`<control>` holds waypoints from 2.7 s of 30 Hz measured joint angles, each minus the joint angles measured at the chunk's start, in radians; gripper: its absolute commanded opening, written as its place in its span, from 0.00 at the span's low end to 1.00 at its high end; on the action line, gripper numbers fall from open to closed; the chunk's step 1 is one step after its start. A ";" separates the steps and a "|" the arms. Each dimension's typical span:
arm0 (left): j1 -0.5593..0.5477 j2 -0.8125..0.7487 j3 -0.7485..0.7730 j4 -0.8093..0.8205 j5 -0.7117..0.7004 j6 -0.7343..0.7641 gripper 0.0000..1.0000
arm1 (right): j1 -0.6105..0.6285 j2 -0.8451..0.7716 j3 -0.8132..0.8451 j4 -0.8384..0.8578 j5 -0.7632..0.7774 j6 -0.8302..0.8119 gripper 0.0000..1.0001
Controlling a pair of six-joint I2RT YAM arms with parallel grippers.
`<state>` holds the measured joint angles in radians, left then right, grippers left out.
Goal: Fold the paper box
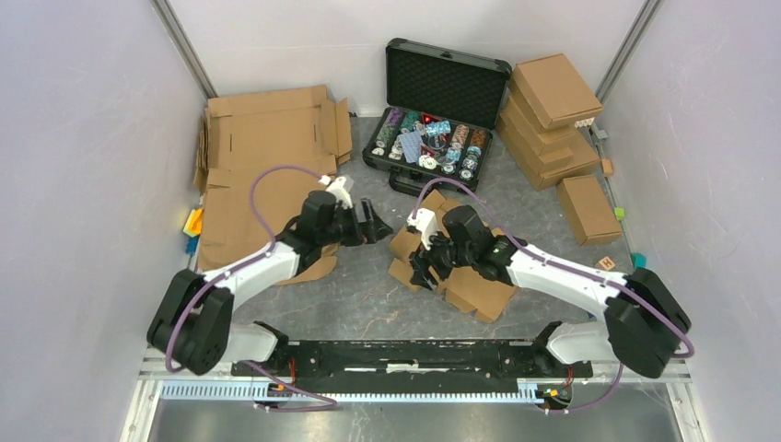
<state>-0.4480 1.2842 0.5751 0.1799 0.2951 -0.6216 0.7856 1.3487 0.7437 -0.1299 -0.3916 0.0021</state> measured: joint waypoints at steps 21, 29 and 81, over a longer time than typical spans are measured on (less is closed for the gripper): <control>-0.156 0.535 0.607 -0.436 -0.075 0.196 0.87 | -0.156 -0.546 -0.182 -0.119 0.531 0.196 0.88; -0.156 0.649 0.702 -0.469 0.024 0.213 0.70 | -0.175 -0.571 -0.265 -0.107 0.433 0.292 0.88; -0.222 -0.233 -0.058 -0.023 -0.245 0.294 0.02 | -0.524 -0.556 -0.409 0.051 0.211 0.360 0.98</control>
<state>-0.6697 1.0515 0.5167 0.1566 0.0502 -0.3275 0.2619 0.7929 0.3347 -0.0784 -0.1810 0.3626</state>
